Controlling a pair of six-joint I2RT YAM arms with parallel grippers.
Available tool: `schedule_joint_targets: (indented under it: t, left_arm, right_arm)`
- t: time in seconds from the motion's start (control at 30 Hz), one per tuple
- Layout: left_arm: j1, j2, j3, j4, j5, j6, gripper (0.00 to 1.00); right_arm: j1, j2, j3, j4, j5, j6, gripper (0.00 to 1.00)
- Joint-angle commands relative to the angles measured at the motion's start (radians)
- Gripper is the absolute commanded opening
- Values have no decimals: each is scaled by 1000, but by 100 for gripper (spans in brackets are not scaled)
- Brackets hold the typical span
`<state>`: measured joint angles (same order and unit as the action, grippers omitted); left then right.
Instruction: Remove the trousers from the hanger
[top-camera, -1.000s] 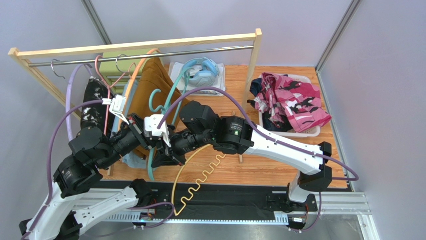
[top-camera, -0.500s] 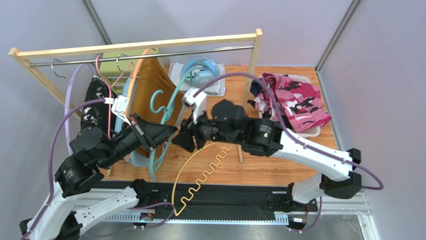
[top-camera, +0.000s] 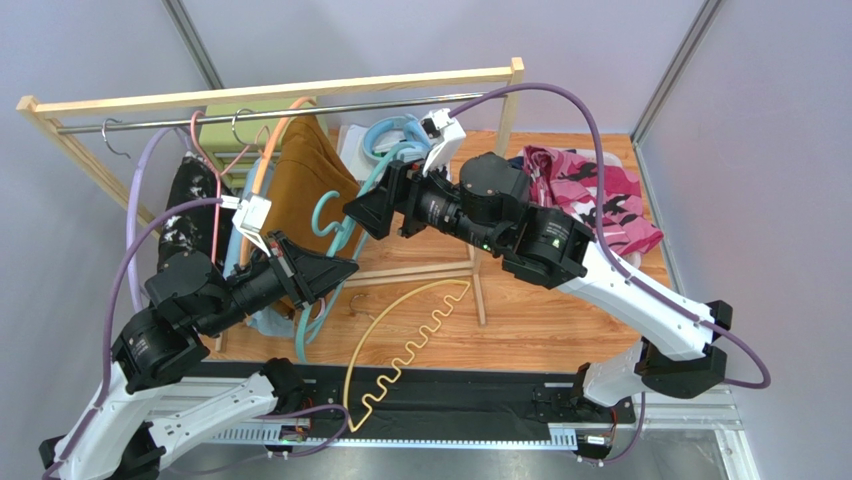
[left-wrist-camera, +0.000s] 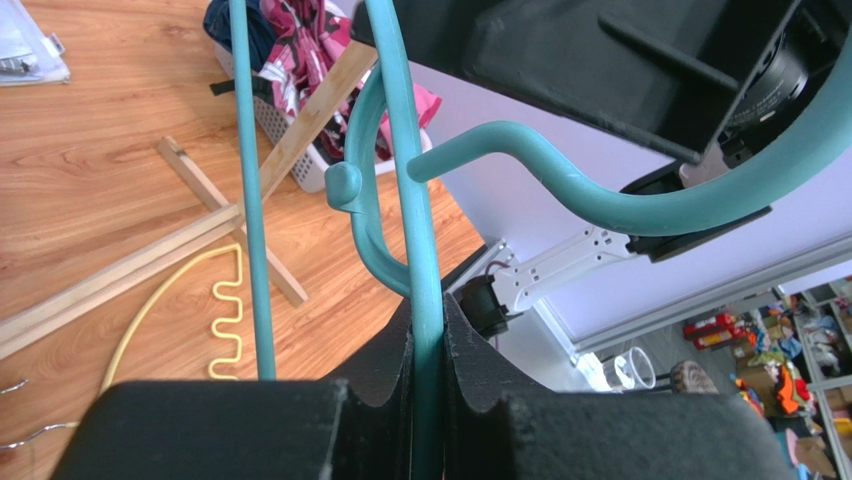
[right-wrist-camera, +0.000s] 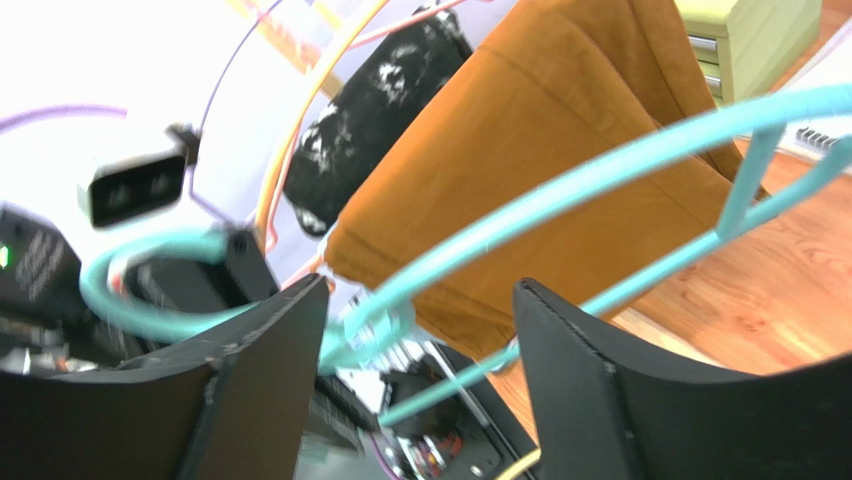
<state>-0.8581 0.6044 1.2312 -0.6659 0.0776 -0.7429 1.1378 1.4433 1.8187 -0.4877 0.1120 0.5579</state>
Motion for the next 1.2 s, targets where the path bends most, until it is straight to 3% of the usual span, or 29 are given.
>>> schedule_joint_targets:
  t: [0.0, 0.03, 0.2, 0.33, 0.37, 0.5, 0.7, 0.93, 1.17]
  left_arm:
    - [-4, 17, 31, 6, 45, 51, 0]
    - [-4, 17, 33, 5, 45, 54, 0]
    - [-4, 14, 34, 5, 60, 68, 0]
    - [-4, 12, 40, 2, 70, 94, 3]
    - [-4, 11, 39, -3, 70, 102, 6]
    - [-4, -46, 22, -34, 96, 184, 33]
    - [-4, -201, -50, -58, 80, 272, 56]
    - [-4, -204, -62, -116, 235, 390, 65]
    - [-4, -157, -70, -124, 238, 424, 67]
  right_arm:
    - [-9, 41, 56, 61, 77, 129, 69]
    - [-9, 43, 54, 63, 96, 155, 60]
    - [-13, 43, 24, 126, 86, 192, 47]
    - [-15, 34, -21, 167, 71, 256, 4]
    - [-13, 14, -41, 194, 74, 292, 0]
    - [-16, -47, -104, 221, 124, 356, 0]
    - [-16, -115, -163, 227, 195, 431, 0]
    - [-18, -135, -167, 256, 215, 516, 0]
    - [-16, -155, -179, 253, 183, 563, 0]
